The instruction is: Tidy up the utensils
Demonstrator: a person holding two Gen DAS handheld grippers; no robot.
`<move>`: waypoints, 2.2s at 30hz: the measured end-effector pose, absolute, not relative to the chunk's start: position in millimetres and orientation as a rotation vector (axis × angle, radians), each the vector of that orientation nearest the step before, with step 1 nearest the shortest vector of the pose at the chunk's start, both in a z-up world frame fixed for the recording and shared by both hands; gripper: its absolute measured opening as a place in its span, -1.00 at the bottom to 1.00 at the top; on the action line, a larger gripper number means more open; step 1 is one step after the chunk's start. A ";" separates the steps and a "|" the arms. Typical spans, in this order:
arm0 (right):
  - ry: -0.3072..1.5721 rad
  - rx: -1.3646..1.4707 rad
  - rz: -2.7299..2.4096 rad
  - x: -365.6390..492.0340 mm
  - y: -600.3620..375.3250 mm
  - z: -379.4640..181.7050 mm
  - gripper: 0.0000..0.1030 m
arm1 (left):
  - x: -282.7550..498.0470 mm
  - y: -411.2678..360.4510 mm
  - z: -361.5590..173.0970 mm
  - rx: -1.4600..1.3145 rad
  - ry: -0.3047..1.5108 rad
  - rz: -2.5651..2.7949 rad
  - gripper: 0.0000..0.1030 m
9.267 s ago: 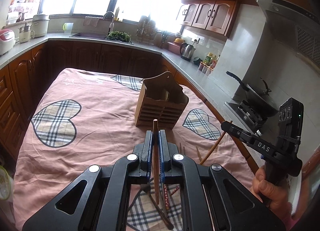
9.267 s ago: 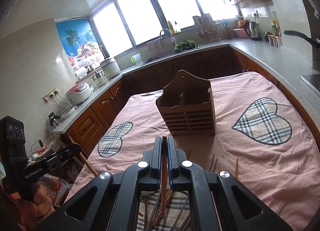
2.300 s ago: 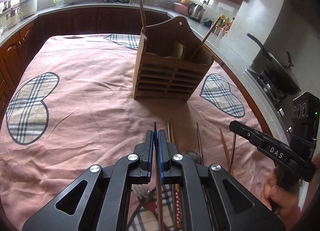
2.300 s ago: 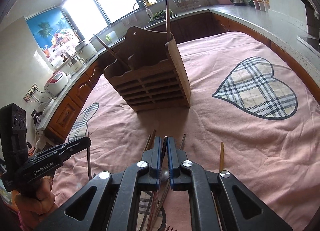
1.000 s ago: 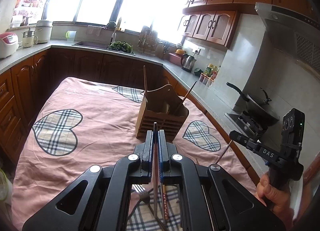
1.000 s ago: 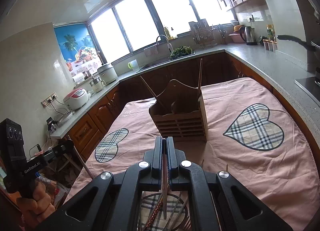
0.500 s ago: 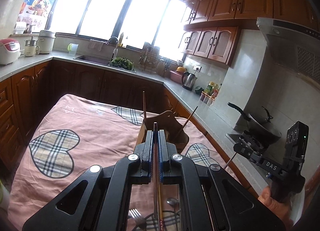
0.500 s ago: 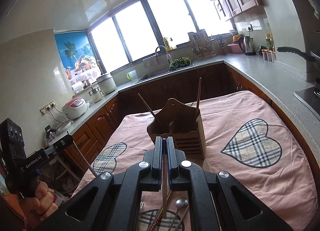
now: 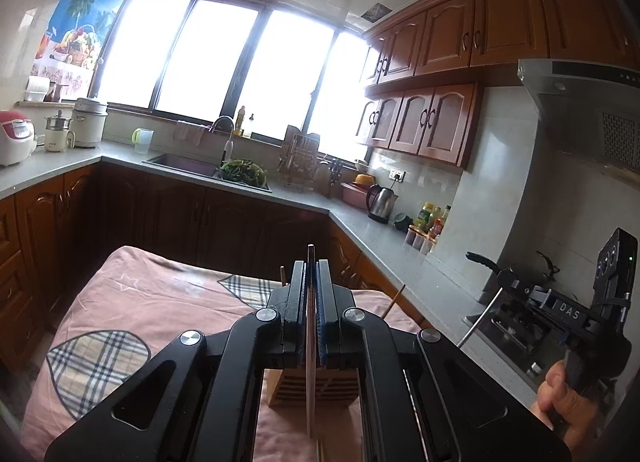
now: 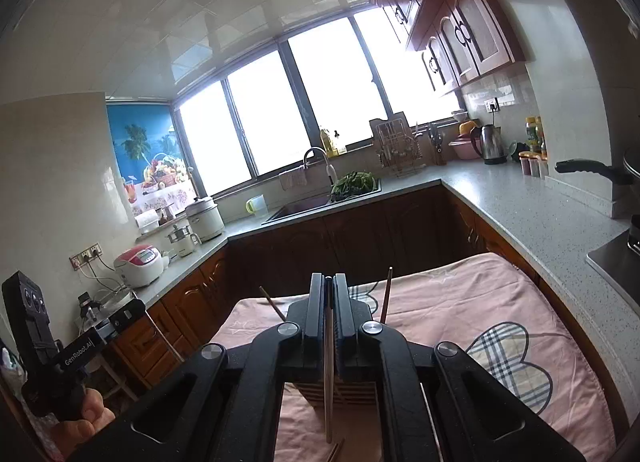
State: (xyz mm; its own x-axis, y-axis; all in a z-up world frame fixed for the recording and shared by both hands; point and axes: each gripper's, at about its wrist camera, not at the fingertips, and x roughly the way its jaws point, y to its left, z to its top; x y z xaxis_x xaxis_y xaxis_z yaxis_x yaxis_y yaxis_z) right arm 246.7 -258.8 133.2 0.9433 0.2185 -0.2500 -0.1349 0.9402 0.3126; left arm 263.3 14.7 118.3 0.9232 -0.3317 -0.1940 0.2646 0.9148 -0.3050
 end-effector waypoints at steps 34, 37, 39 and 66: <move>0.355 0.293 0.097 371.8 -271.2 60.1 -0.93 | 403.9 -27.5 40.4 -0.280 0.320 -0.235 -0.93; 0.382 0.298 0.101 375.3 -270.4 52.3 -0.92 | 406.4 -31.7 33.2 -0.268 0.349 -0.238 -0.93; 0.381 0.296 0.094 375.4 -270.6 50.2 -0.92 | 405.3 -31.6 31.6 -0.267 0.349 -0.232 -0.92; 0.360 0.411 0.139 333.7 -282.6 65.4 0.81 | 352.6 -5.7 45.7 -0.276 0.394 -0.197 0.94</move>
State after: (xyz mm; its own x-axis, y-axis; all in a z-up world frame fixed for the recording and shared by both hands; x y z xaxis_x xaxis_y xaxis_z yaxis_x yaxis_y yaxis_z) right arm 333.7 -282.6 65.4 0.9275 0.2040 -0.3133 -0.0600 0.9084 0.4138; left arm 352.6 -5.7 45.7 0.9053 -0.2413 -0.3495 0.1350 0.9437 -0.3020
